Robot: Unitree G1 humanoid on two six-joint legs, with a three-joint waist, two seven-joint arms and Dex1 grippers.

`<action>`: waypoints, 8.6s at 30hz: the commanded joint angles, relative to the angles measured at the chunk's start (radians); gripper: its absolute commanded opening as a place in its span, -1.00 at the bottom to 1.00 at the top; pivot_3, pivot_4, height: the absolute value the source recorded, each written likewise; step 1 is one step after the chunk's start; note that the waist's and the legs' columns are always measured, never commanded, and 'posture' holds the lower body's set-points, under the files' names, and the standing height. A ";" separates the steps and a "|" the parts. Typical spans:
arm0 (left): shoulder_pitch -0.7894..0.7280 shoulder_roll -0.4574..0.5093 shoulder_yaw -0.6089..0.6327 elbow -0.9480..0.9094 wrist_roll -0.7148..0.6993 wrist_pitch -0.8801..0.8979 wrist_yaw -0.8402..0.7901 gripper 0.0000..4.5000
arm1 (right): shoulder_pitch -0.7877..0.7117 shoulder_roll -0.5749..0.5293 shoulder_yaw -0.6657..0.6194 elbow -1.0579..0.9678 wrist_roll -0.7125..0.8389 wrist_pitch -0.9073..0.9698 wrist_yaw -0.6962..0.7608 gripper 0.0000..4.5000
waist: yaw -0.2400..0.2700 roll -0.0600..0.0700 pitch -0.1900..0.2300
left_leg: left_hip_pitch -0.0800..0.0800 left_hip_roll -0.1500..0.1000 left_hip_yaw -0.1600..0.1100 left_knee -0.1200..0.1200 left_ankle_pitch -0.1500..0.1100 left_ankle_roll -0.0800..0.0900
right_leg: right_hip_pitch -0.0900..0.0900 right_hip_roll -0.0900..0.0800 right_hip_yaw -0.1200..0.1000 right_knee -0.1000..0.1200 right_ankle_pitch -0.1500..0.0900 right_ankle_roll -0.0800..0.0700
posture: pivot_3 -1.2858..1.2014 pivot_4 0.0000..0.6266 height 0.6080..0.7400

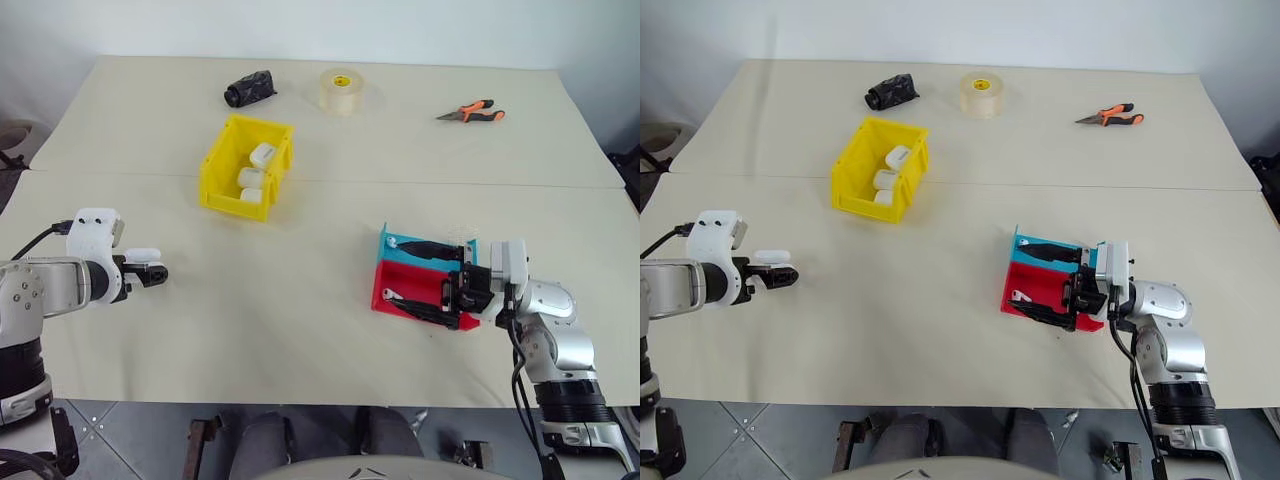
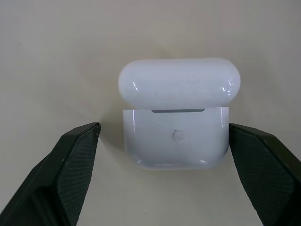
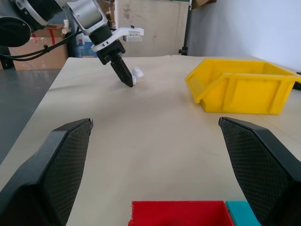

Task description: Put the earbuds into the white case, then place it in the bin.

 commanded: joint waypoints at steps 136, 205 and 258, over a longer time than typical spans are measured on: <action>0.194 -0.600 -0.556 0.099 0.192 -1.757 -1.314 0.24 | 0.009 -0.408 -0.069 -0.455 -0.105 0.601 -0.183 -0.67 | 0.026 0.001 -0.001 | -0.015 0.000 -0.005 0.016 -0.001 0.002 | 0.000 0.000 -0.010 -0.003 0.001 0.001 | 0.03 -0.52 1.00; -0.002 -0.730 -0.483 0.058 0.119 -1.529 -1.241 0.24 | 0.133 0.016 0.086 -0.507 0.209 0.335 -0.471 0.98 | 0.024 0.002 -0.002 | -0.014 0.000 -0.005 0.015 -0.001 0.002 | -0.001 0.000 -0.010 -0.001 0.001 0.001 | 0.03 -0.52 1.00; 0.171 -0.664 -0.533 0.121 0.242 -1.794 -1.257 0.24 | -0.713 -0.342 0.458 0.544 -0.635 0.399 -0.053 0.98 | 0.009 0.006 -0.002 | -0.015 0.000 -0.003 0.016 -0.001 0.003 | -0.002 0.000 -0.010 -0.001 0.001 0.001 | 0.03 -0.52 1.00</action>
